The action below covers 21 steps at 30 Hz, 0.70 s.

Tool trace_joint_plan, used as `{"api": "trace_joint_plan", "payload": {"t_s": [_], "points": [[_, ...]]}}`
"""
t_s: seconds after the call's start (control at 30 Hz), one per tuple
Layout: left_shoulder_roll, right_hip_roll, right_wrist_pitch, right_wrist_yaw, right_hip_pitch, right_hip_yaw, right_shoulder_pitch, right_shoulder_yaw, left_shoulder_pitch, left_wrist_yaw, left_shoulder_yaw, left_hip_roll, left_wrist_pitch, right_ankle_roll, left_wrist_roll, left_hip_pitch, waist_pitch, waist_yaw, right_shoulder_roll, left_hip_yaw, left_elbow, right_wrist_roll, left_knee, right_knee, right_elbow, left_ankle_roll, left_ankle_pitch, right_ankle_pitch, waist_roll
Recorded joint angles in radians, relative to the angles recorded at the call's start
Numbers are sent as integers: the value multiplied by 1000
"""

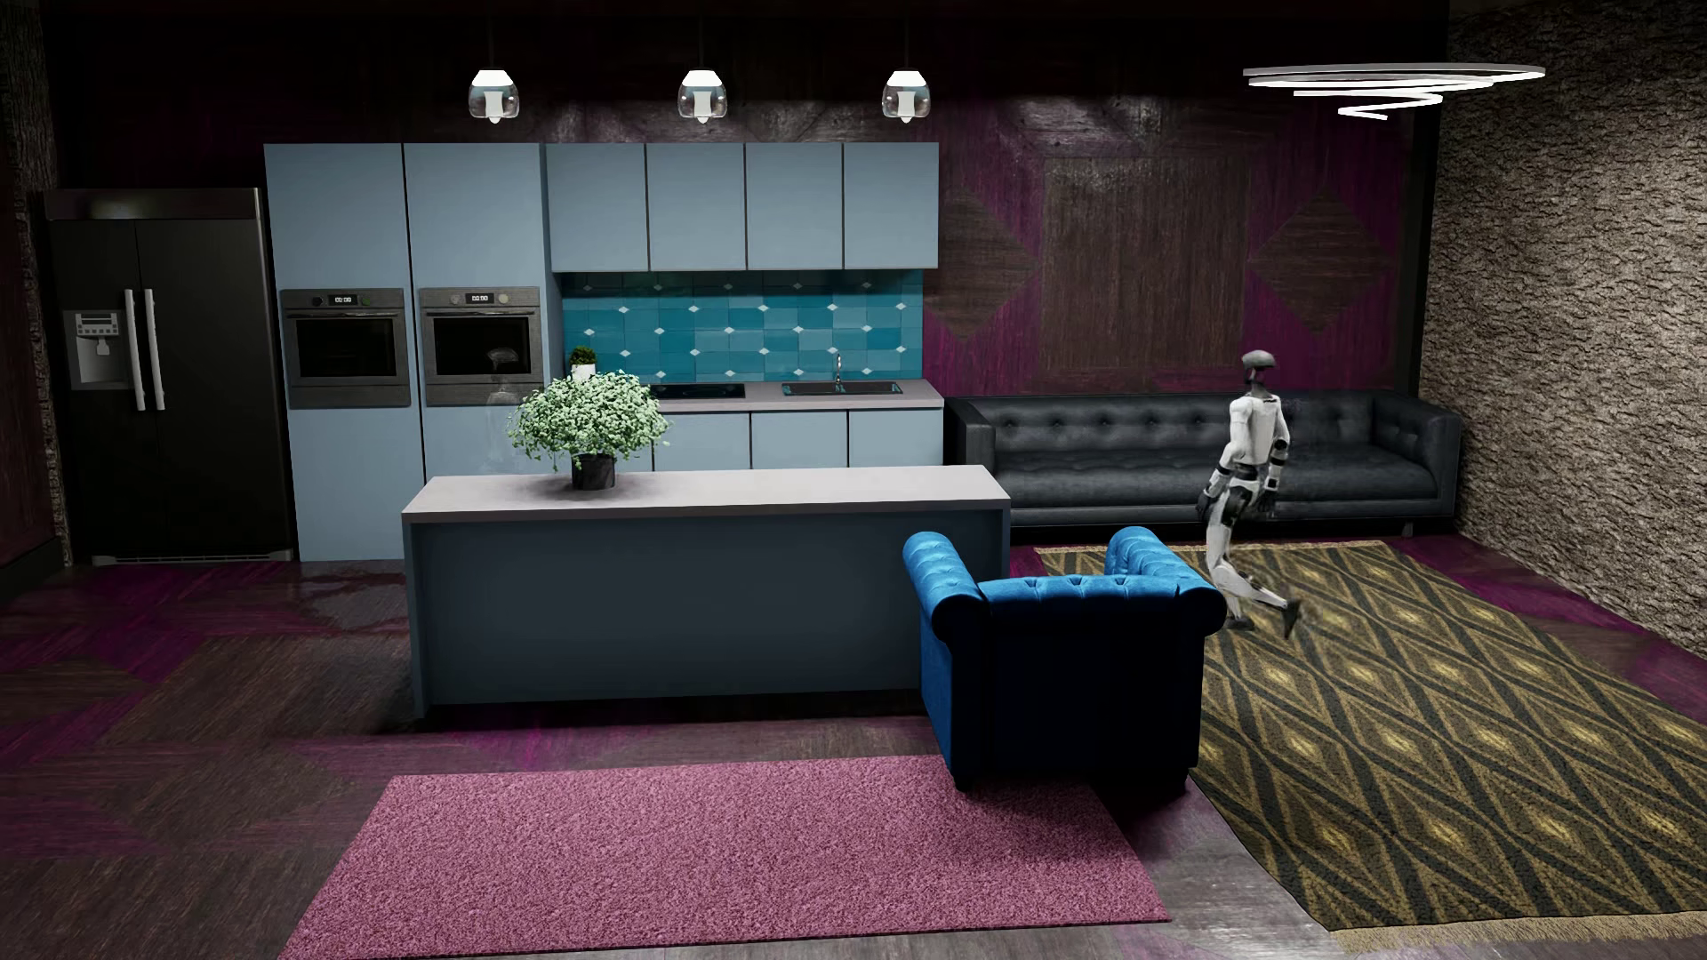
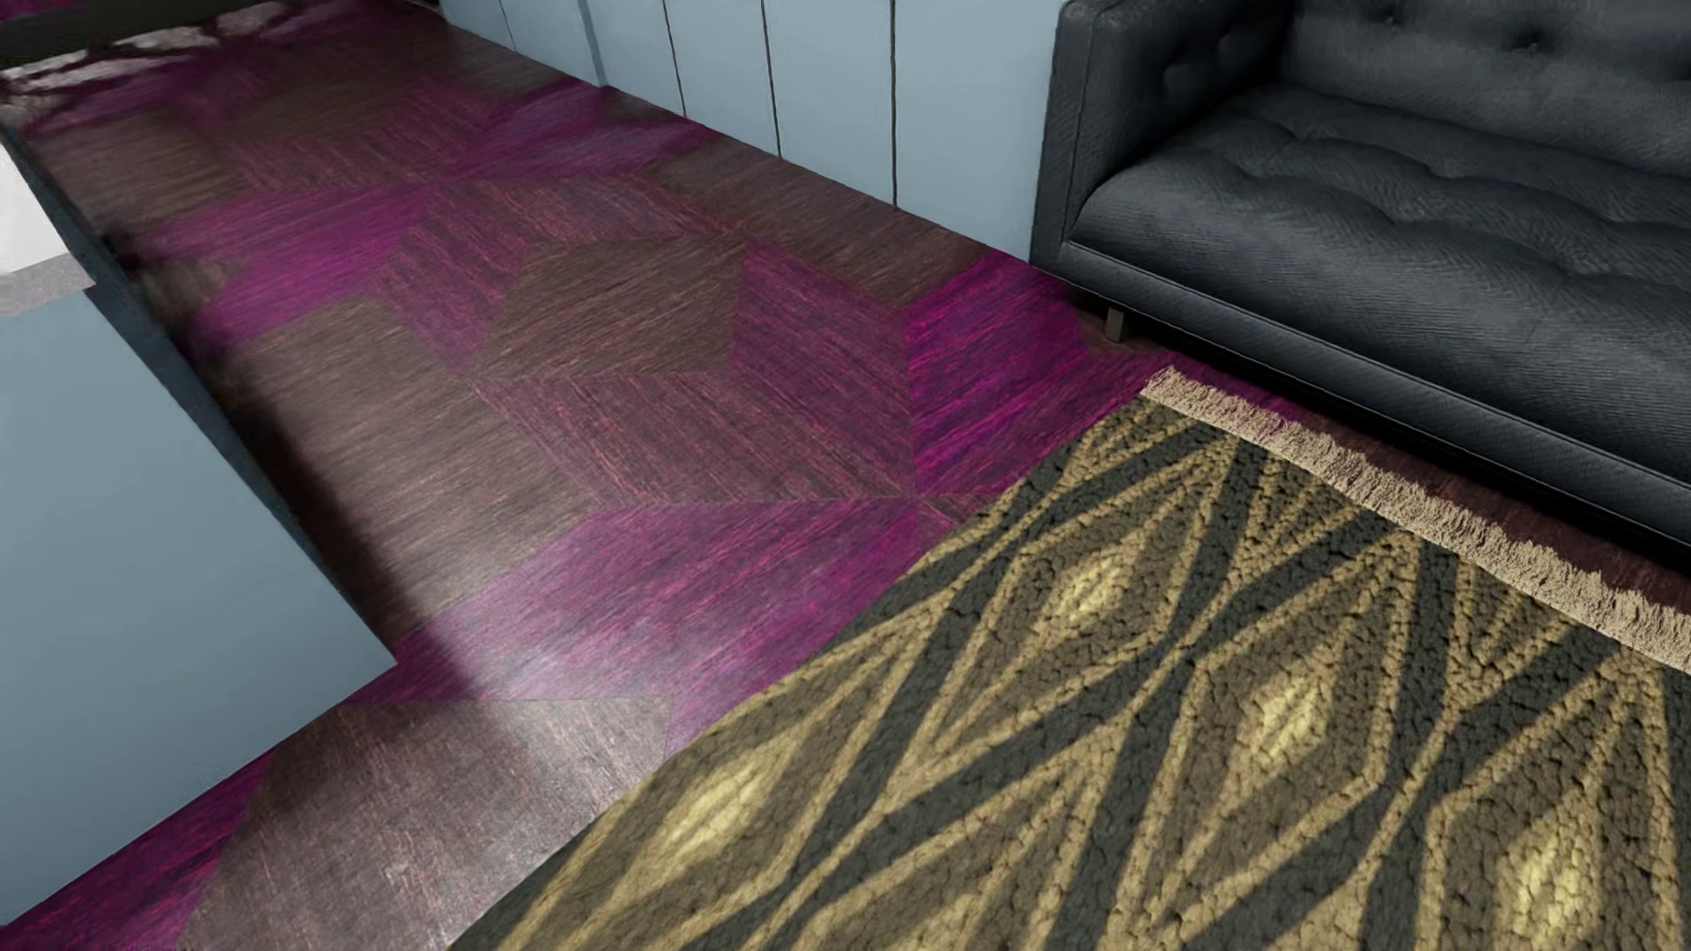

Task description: Go around the plant

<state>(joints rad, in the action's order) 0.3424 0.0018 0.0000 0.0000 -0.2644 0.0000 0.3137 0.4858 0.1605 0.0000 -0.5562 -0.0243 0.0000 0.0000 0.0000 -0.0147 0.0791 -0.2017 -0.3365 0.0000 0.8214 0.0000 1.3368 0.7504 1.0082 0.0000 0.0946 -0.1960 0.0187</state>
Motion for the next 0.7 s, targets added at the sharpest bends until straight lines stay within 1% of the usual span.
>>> {"api": "trace_joint_plan", "payload": {"t_s": [0.03,0.07,0.1,0.13,0.17,0.2,0.23,0.27,0.3,0.33,0.37,0.4,0.43,0.47,0.5,0.53,0.57,0.63,0.67,0.7], "points": [[-5,-10,0,0,82,0,-15,11,7,0,-51,-17,0,0,0,-111,6,61,-6,0,19,0,25,-46,-20,0,15,-9,-17],[-10,-15,0,0,158,0,-32,9,25,0,-70,-32,0,0,0,-194,19,127,-11,0,48,0,-71,-93,-49,0,59,-14,-35],[-7,-25,0,0,248,0,-51,22,52,0,-77,-46,0,0,0,-260,27,176,-23,0,65,0,-257,-151,-89,0,143,-25,-53],[-5,-25,0,0,310,0,-72,-2,73,0,-77,-51,0,0,0,-316,27,213,-28,0,88,0,-477,-189,-126,0,222,-35,-58],[3,-26,0,0,371,0,-83,-25,93,0,-86,-53,0,0,0,-348,22,240,-39,0,97,0,-682,-220,-183,0,181,-49,-65],[10,-32,0,0,414,0,-94,-59,106,0,-107,-60,0,0,0,-368,13,263,-47,0,107,0,-823,-228,-224,0,-22,-70,-70],[17,-40,0,0,456,0,-102,-82,124,0,-119,-65,0,0,0,-386,7,275,-59,0,113,0,-864,-222,-254,0,-207,-87,-76],[31,-44,0,0,487,0,-97,-107,142,0,-143,-74,0,0,0,-407,3,287,-62,0,99,0,-857,-200,-265,0,-185,-85,-84],[36,-50,0,0,507,0,-82,-134,160,0,-148,-91,0,0,0,-416,-2,294,-59,0,101,0,-814,-149,-266,0,-53,-41,-92],[36,-76,0,0,494,0,-58,-161,177,0,-143,-124,0,0,0,-402,-10,286,-52,0,105,0,-769,-36,-256,0,50,63,-111],[35,-112,0,0,407,0,-46,-153,182,0,-150,-164,0,0,0,-380,-19,263,-42,0,117,0,-724,177,-217,0,98,194,-130],[35,-124,0,0,303,0,-36,-135,176,0,-156,-189,0,0,0,-325,-13,227,-39,0,127,0,-695,394,-180,0,70,216,-137],[41,-142,0,0,200,0,-35,-114,165,0,-151,-207,0,0,0,-236,7,200,-34,0,112,0,-716,533,-153,0,4,100,-154],[42,-134,0,0,110,0,-36,-79,145,0,-148,-202,0,0,0,-133,26,163,-28,0,109,0,-758,547,-131,0,-66,11,-149],[43,-121,0,0,37,0,-27,-43,113,0,-142,-191,0,0,0,-51,30,105,-26,0,122,0,-789,458,-112,0,-127,-32,-132],[54,-114,0,0,-10,0,-8,-39,90,0,-137,-182,0,0,0,33,36,52,-29,0,96,0,-817,302,-110,0,-195,-44,-119],[60,-109,0,0,-65,0,15,-47,68,0,-107,-171,0,0,0,103,30,15,-33,0,68,0,-857,133,-110,0,-273,-31,-103],[65,-110,0,0,-141,0,51,-78,21,0,-38,-150,0,0,0,202,4,-44,-45,0,19,0,-900,-198,-112,0,-397,44,-68],[72,-125,0,0,-178,0,65,-90,12,0,-8,-138,0,0,0,248,-9,-69,-47,0,-10,0,-897,-235,-106,0,-434,66,-54],[77,-146,0,0,-207,0,83,-91,-8,0,-15,-134,0,0,0,274,-22,-102,-52,0,-10,0,-863,-194,-98,0,-450,78,-33]]}}
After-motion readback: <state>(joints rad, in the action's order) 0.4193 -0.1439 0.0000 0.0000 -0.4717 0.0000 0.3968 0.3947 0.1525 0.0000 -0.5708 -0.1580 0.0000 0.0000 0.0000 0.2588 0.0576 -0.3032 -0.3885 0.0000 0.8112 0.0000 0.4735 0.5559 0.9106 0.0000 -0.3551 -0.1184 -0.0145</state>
